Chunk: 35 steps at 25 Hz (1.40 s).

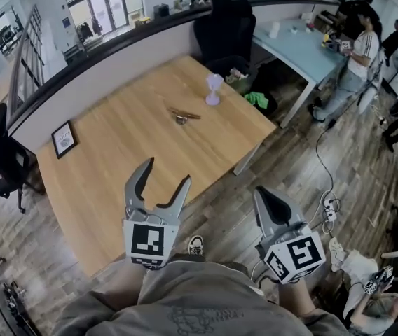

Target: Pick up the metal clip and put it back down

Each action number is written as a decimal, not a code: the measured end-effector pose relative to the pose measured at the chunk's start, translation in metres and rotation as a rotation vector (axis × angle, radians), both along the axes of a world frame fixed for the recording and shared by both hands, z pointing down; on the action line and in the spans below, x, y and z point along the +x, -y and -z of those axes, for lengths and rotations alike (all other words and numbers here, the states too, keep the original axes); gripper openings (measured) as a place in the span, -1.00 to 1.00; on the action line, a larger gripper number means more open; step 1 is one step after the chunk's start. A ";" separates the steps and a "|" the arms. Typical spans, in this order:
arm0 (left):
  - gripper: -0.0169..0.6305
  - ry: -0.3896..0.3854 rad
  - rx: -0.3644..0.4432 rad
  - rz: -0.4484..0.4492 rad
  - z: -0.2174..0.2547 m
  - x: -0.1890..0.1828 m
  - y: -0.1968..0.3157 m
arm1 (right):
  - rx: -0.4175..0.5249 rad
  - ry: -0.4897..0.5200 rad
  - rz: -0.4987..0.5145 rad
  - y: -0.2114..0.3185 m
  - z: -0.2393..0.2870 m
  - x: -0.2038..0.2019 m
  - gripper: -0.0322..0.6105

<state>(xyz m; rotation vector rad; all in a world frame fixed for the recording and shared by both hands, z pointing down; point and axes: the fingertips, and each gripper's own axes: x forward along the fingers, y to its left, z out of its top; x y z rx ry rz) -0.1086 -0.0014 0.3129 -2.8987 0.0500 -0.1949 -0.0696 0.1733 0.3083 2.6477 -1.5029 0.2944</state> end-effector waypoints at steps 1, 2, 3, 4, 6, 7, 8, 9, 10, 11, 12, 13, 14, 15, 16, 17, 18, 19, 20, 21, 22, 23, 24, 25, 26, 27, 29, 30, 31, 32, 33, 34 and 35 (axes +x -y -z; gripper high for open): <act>0.02 0.003 0.001 0.007 -0.002 0.004 0.006 | 0.004 0.008 0.002 0.006 -0.001 0.006 -0.85; 0.02 0.007 0.000 0.013 -0.003 0.009 0.012 | 0.007 0.016 0.006 0.011 -0.003 0.012 -0.86; 0.02 0.010 -0.001 0.019 -0.003 0.012 0.017 | 0.009 0.025 0.012 0.016 -0.004 0.018 -0.85; 0.02 0.011 -0.001 0.026 -0.003 0.015 0.023 | 0.010 0.032 0.020 0.021 -0.004 0.022 -0.86; 0.02 0.011 -0.001 0.044 -0.002 0.020 0.033 | 0.009 0.042 0.030 0.030 -0.006 0.031 -0.86; 0.02 0.010 -0.001 0.053 -0.001 0.022 0.039 | 0.009 0.046 0.030 0.033 -0.007 0.036 -0.86; 0.02 0.008 -0.001 0.061 -0.001 0.025 0.043 | 0.011 0.050 0.027 0.035 -0.008 0.042 -0.86; -0.01 0.005 -0.002 0.068 -0.002 0.027 0.047 | 0.013 0.053 0.024 0.038 -0.010 0.047 -0.86; -0.07 0.003 -0.003 0.074 -0.002 0.030 0.050 | 0.014 0.055 0.024 0.040 -0.011 0.053 -0.85; -0.09 0.002 -0.005 0.079 -0.003 0.034 0.052 | 0.015 0.057 0.027 0.043 -0.013 0.059 -0.85; -0.09 0.005 -0.006 0.082 -0.005 0.039 0.054 | 0.016 0.059 0.032 0.045 -0.015 0.066 -0.85; -0.09 0.010 -0.006 0.086 -0.007 0.044 0.056 | 0.016 0.062 0.038 0.047 -0.018 0.072 -0.85; -0.09 0.015 -0.003 0.089 -0.010 0.051 0.057 | 0.017 0.065 0.043 0.048 -0.021 0.080 -0.85; -0.09 0.020 0.001 0.094 -0.012 0.058 0.058 | 0.018 0.070 0.046 0.049 -0.024 0.088 -0.85; -0.09 0.023 0.004 0.098 -0.014 0.067 0.059 | 0.018 0.076 0.048 0.050 -0.028 0.097 -0.86; -0.09 0.027 0.006 0.103 -0.017 0.075 0.060 | 0.020 0.082 0.048 0.050 -0.032 0.108 -0.85; -0.09 0.031 0.009 0.110 -0.020 0.085 0.061 | 0.022 0.087 0.049 0.051 -0.035 0.119 -0.85; -0.09 0.034 0.010 0.118 -0.022 0.095 0.063 | 0.023 0.092 0.051 0.052 -0.038 0.132 -0.85; -0.09 0.037 0.010 0.129 -0.025 0.104 0.064 | 0.022 0.098 0.056 0.053 -0.041 0.144 -0.85; -0.09 0.039 0.006 0.141 -0.027 0.114 0.066 | 0.020 0.105 0.064 0.056 -0.043 0.157 -0.85; -0.09 0.039 0.000 0.152 -0.027 0.124 0.068 | 0.019 0.111 0.073 0.059 -0.043 0.169 -0.85; -0.11 0.037 -0.007 0.162 -0.026 0.134 0.070 | 0.018 0.114 0.084 0.063 -0.042 0.180 -0.85; -0.11 0.035 -0.012 0.170 -0.024 0.146 0.073 | 0.019 0.115 0.098 0.067 -0.040 0.192 -0.85; -0.11 0.034 -0.016 0.179 -0.022 0.157 0.074 | 0.020 0.114 0.114 0.070 -0.038 0.203 -0.85; -0.11 0.033 -0.016 0.190 -0.020 0.168 0.075 | 0.019 0.114 0.132 0.073 -0.037 0.215 -0.85; -0.11 0.031 -0.013 0.205 -0.017 0.179 0.076 | 0.018 0.114 0.149 0.076 -0.037 0.228 -0.85; -0.11 0.032 -0.005 0.234 -0.013 0.202 0.077 | 0.018 0.118 0.170 0.080 -0.040 0.257 -0.85; -0.11 0.035 -0.003 0.247 -0.012 0.212 0.078 | 0.020 0.122 0.179 0.082 -0.042 0.271 -0.85; -0.11 0.037 -0.005 0.260 -0.010 0.221 0.077 | 0.022 0.126 0.189 0.084 -0.044 0.283 -0.85; -0.11 0.037 -0.010 0.271 -0.009 0.230 0.077 | 0.023 0.132 0.203 0.087 -0.045 0.294 -0.85; -0.11 0.036 -0.016 0.283 -0.007 0.237 0.077 | 0.021 0.136 0.219 0.090 -0.046 0.304 -0.85; -0.11 0.034 -0.023 0.297 -0.006 0.244 0.078 | 0.017 0.140 0.237 0.093 -0.048 0.313 -0.85; -0.11 0.034 -0.030 0.312 -0.006 0.250 0.079 | 0.010 0.141 0.256 0.096 -0.049 0.322 -0.85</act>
